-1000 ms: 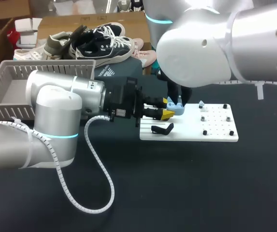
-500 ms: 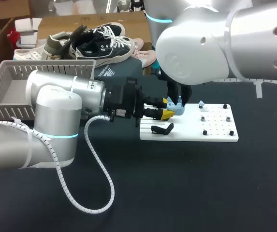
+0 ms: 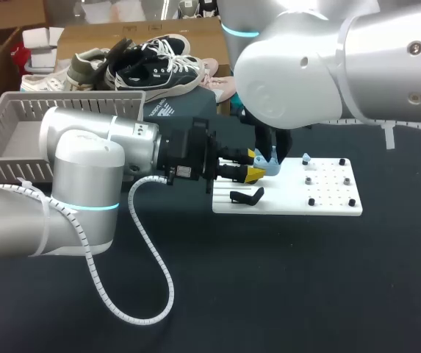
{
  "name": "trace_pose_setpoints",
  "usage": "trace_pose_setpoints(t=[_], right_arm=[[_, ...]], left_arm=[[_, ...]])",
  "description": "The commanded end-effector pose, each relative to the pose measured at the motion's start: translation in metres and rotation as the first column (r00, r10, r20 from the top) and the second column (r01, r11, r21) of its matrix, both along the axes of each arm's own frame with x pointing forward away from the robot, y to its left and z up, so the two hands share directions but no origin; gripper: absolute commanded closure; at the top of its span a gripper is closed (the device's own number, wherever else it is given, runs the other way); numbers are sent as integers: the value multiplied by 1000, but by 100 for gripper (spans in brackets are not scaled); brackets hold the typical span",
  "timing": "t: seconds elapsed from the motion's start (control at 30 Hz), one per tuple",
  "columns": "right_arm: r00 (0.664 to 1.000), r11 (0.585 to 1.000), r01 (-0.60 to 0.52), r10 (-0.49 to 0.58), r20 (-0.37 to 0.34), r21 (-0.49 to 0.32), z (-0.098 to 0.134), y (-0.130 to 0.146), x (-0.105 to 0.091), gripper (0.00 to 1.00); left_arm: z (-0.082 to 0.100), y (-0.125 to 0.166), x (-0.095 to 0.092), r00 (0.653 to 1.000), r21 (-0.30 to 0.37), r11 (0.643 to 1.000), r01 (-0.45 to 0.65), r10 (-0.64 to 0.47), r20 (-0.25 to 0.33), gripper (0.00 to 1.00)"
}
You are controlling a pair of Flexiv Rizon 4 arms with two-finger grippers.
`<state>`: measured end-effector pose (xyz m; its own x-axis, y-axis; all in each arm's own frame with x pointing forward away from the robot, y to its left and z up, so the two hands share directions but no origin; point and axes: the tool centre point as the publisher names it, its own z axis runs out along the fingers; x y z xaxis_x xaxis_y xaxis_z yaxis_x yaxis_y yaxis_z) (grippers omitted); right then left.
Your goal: Pick up each earbud case from the left stands, insert the matching earbuds, close the lid, and place the case in the box.
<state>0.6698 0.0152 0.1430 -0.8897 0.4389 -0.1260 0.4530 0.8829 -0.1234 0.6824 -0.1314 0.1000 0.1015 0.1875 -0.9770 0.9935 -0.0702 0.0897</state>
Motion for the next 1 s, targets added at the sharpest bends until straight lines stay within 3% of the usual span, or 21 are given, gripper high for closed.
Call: trace_pose_setpoints(t=[0.03, 0.2, 0.3, 0.4, 0.5, 0.73, 1.0], right_arm=[[1000, 1000, 0, 0, -6, -9, -1, 2, 2, 100], [1000, 1000, 1, -1, -13, -13, -2, 2, 2, 100], [1000, 1000, 1, -1, -16, -12, -2, 2, 2, 78], [1000, 1000, 1, -1, -16, -11, -2, 2, 2, 77], [1000, 1000, 1, -1, -16, -8, -2, 2, 2, 69], [1000, 1000, 7, -7, -1, 11, 2, -1, -3, 67], [996, 996, 24, -32, 84, 90, 23, -18, -14, 61]], left_arm=[[0, 0, -1, 1000, -1, 1000, -5, 5, 2, 100], [0, 0, -1, 1000, -1, 1000, -5, 5, 2, 100], [0, 0, -1, 1000, -1, 1000, -5, 5, 2, 100], [0, 0, -1, 1000, -1, 1000, -5, 5, 2, 100], [0, 0, -1, 1000, -1, 1000, -5, 5, 2, 100], [0, 0, -1, 1000, -1, 1000, -5, 5, 2, 100], [0, 0, -1, 1000, -1, 1000, -5, 5, 2, 100]])
